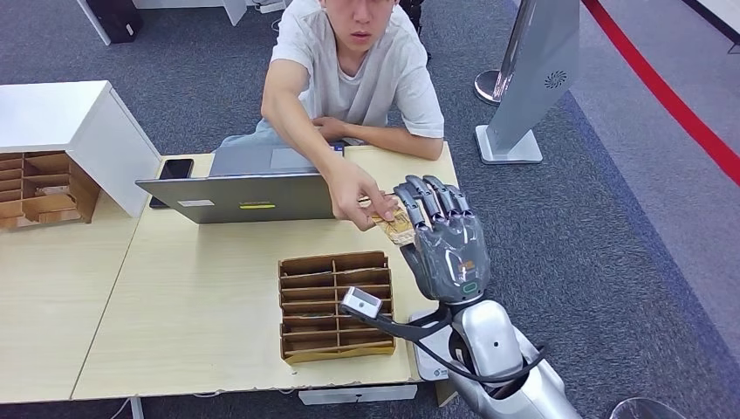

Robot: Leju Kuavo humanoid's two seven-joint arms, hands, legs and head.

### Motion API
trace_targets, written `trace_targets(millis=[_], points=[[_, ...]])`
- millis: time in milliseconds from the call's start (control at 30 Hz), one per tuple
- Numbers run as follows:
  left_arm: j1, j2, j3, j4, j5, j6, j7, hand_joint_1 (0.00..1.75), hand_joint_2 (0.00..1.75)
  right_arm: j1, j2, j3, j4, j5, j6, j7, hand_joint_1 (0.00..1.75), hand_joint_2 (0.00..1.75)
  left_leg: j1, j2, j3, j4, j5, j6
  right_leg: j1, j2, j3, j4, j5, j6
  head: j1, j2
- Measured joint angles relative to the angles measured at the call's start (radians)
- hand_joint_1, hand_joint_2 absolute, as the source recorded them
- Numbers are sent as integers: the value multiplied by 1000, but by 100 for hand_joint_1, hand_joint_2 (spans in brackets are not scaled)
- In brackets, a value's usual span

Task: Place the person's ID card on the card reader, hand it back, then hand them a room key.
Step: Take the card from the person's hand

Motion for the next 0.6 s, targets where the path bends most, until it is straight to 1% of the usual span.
trace_targets(millis=[600], points=[[0,0,0,0,2,1,-2,0,0,-8,0,7,0,-23,-2,-9,175,175,0,0,0,0,0,0,0,0,0,0,0,0,0,0]])
